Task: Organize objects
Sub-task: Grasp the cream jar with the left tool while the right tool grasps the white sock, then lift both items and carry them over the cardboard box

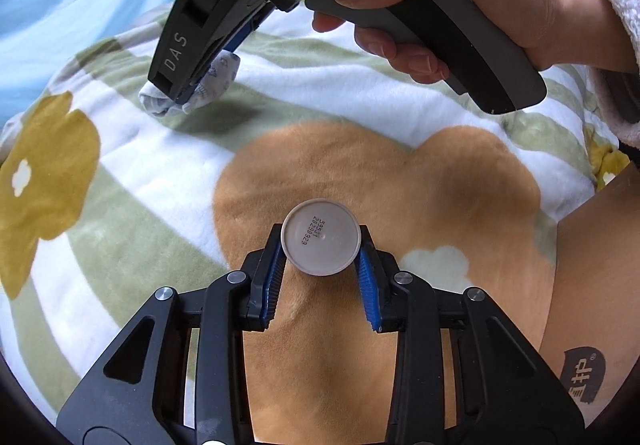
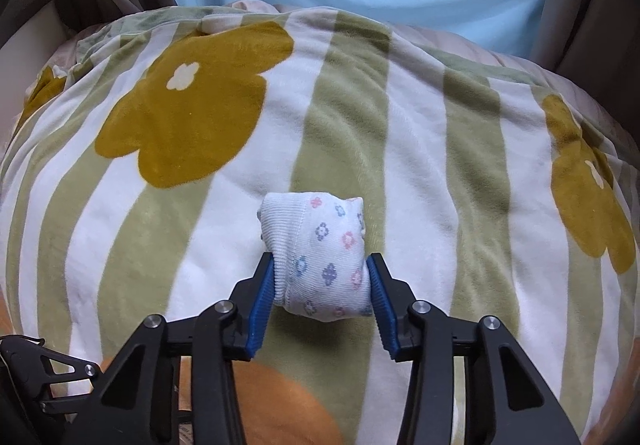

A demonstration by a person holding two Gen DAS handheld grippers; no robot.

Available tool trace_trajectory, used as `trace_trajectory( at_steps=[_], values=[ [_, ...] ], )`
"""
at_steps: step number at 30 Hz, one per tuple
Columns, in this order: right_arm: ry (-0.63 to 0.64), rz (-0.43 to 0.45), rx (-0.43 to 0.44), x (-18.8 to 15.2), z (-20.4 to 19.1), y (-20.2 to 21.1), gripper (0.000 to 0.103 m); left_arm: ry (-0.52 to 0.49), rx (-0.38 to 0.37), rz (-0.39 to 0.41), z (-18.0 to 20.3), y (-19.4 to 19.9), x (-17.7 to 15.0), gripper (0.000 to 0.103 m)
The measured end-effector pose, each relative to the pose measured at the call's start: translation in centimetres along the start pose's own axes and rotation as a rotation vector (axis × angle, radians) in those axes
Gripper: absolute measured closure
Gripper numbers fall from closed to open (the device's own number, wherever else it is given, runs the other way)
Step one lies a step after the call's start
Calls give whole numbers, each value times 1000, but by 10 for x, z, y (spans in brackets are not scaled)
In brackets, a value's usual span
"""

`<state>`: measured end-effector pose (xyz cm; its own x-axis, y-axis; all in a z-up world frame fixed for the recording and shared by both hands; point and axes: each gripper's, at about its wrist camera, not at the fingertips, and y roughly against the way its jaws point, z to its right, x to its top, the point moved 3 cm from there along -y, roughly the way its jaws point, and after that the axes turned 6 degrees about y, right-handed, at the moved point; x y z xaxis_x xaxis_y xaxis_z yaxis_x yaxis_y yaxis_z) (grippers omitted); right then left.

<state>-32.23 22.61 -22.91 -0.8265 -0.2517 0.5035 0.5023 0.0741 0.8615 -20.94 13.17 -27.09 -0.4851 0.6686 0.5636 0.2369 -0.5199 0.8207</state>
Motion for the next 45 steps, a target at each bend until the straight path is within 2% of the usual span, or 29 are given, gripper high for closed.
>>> trace_trajectory(
  at_steps=[8,20,26,33,37,45],
  values=[
    [-29,27,34,7,-1,40,61,43,26,28,-4,35,20,73],
    [-59,141,87,7,-12,159,61,118,144,118,21,136,40,73],
    [-24,145,98,-20,-30,221,61,209,211,131,42,185,31,73],
    [-50,132,168,-70,-47,277,61,333,282,133,80,224,7,73],
    [-43,112,182,-102,-59,295,61,412,298,148,102,238,-14,73],
    [-21,52,230,-160,-78,303,61,527,346,106,129,239,-58,73]
  ],
)
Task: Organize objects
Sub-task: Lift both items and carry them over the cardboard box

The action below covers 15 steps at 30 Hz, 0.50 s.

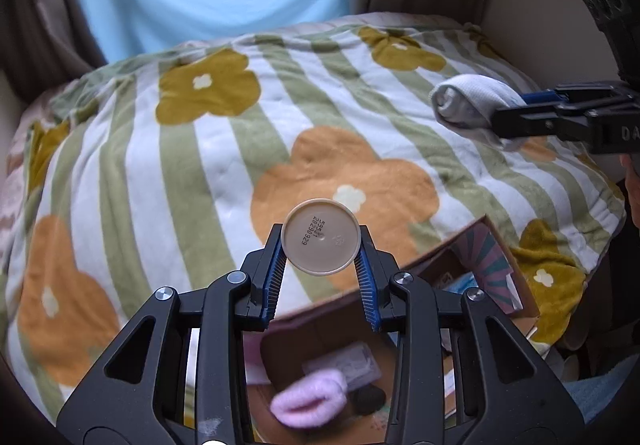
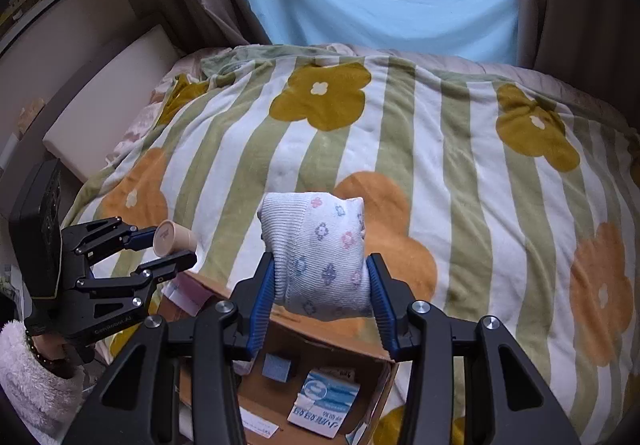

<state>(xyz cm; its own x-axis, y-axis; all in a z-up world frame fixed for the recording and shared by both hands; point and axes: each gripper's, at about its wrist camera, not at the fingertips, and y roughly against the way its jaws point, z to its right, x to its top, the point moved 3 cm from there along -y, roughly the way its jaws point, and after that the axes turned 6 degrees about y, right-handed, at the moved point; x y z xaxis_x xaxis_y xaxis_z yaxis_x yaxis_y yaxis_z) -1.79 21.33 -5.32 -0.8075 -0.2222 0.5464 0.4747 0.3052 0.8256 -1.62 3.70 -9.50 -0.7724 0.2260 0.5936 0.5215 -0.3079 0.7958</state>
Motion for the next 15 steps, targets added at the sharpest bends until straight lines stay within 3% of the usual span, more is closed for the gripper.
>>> trace_trajectory(
  at_steps=[8,15],
  values=[
    [-17,-55,18,-51,-20,-10,61,73,81,-59,9,6,-56,73],
    [-63,-120,40,-92,-28,-34,61,160,106,-114,13,-4,-97,73]
  ],
)
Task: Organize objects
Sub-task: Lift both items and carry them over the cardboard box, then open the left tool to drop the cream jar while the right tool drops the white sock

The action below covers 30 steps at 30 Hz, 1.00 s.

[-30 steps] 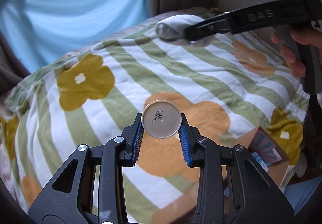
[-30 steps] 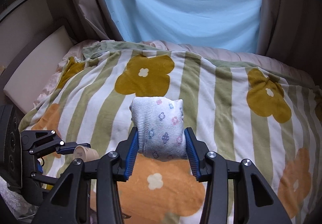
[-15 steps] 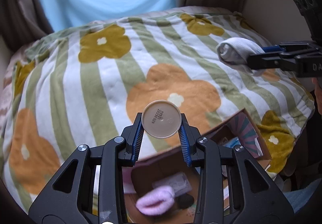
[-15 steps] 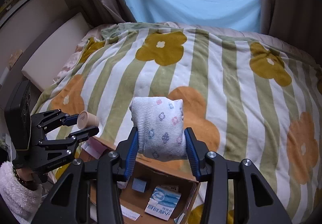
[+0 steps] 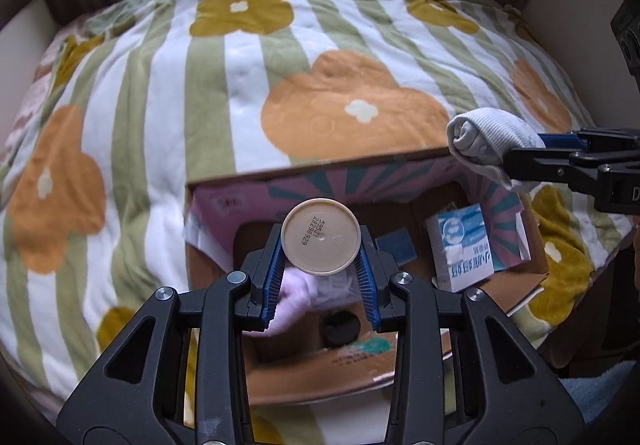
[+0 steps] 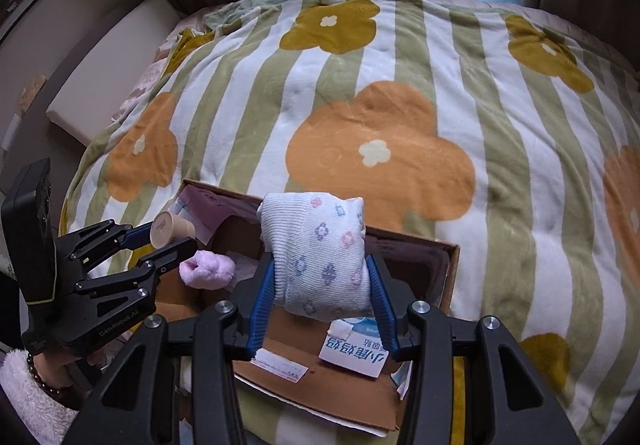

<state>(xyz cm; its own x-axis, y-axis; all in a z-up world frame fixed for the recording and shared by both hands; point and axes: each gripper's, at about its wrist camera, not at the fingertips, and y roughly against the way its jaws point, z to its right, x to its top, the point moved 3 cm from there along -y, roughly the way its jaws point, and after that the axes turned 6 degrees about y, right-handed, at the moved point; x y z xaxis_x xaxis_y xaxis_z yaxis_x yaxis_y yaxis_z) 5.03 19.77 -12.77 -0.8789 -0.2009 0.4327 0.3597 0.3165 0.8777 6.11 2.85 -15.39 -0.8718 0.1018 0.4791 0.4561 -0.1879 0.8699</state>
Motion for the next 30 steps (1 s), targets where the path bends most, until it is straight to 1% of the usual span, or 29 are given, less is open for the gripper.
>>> trace_trajectory(
  at_steps=[3,6,8,14,20,24,26,28,29,30],
  values=[
    [-11,-17,4,-10,-3,-8,61,17,11,-27,-1,-9,-11,73],
    [19,-29,-41,-18,-10,-19,61,42,17,-64,-1,-23,-18,73],
    [-6,-44,-25,-22,-10,-28,61,52,15,-79,1,-31,-20,73],
    [1,-50,-58,-25,-15,-33,61,60,13,-86,2,-32,-17,73],
    [-40,-58,-50,-23,-17,-36,61,62,40,-87,-7,-27,-15,73],
    [-59,-58,-44,-22,-23,-40,61,69,43,-86,-11,-27,-13,73],
    [-88,-66,-54,-21,-22,-43,61,75,35,-80,-12,-26,-13,72],
    [-131,-76,-71,-21,-18,-46,57,86,10,-80,-13,-25,-12,71],
    [-147,-77,-74,-22,-16,-46,49,86,13,-83,-13,-25,-12,61],
    [-158,-75,-72,-22,-13,-46,43,82,19,-88,-13,-26,-12,28]
  ],
)
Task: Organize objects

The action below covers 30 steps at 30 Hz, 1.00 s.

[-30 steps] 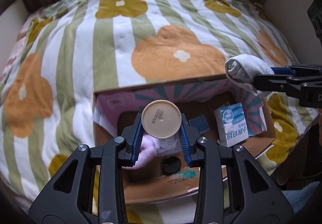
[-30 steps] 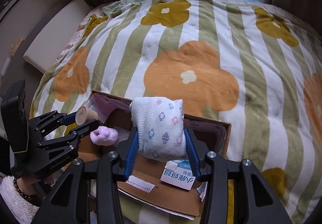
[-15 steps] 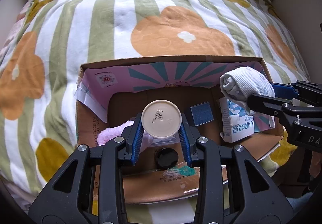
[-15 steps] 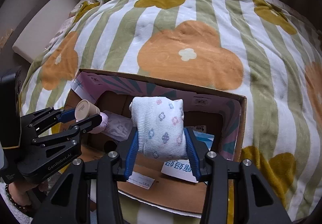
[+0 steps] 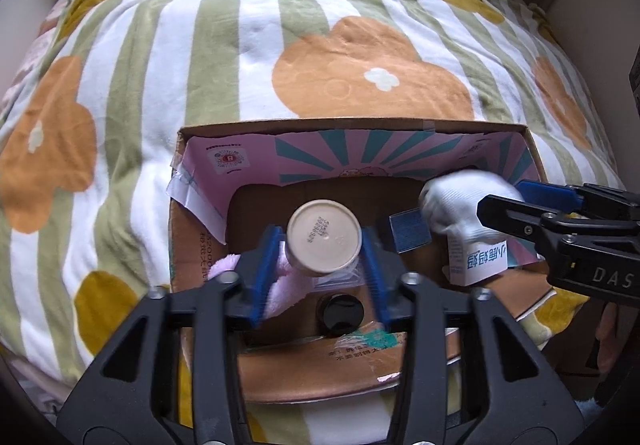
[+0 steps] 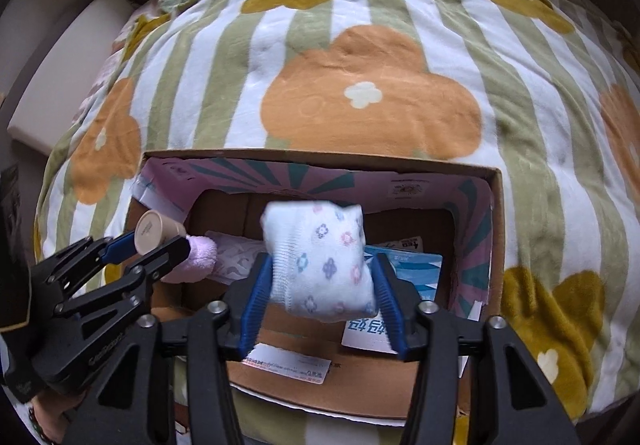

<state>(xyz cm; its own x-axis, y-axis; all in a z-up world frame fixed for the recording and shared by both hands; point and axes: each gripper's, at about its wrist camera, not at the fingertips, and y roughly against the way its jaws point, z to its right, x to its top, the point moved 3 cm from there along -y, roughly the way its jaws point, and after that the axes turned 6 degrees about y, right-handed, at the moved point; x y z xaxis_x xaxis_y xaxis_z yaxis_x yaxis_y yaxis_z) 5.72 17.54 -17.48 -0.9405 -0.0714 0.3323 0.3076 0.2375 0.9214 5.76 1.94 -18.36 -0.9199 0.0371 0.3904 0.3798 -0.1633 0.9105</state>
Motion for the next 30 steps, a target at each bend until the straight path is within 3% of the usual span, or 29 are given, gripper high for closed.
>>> trace_trajectory(
  at_steps=[1,2,5,10,17,30],
  values=[
    [-11,4,-1,0,2,1,30,-4,0,-1,0,0,0,6],
    [-21,0,4,-1,4,0,17,-5,-3,16,1,3,0,0],
    [-30,-39,30,-3,7,-4,3,6,-28,6,1,3,0,0],
    [-24,-17,-41,-5,9,5,2,20,-28,-4,-2,7,-3,0],
    [-31,-6,-56,-1,13,16,2,35,-25,8,-3,21,4,0],
    [-31,102,-176,37,16,86,2,87,8,126,-7,85,56,0]
  ],
)
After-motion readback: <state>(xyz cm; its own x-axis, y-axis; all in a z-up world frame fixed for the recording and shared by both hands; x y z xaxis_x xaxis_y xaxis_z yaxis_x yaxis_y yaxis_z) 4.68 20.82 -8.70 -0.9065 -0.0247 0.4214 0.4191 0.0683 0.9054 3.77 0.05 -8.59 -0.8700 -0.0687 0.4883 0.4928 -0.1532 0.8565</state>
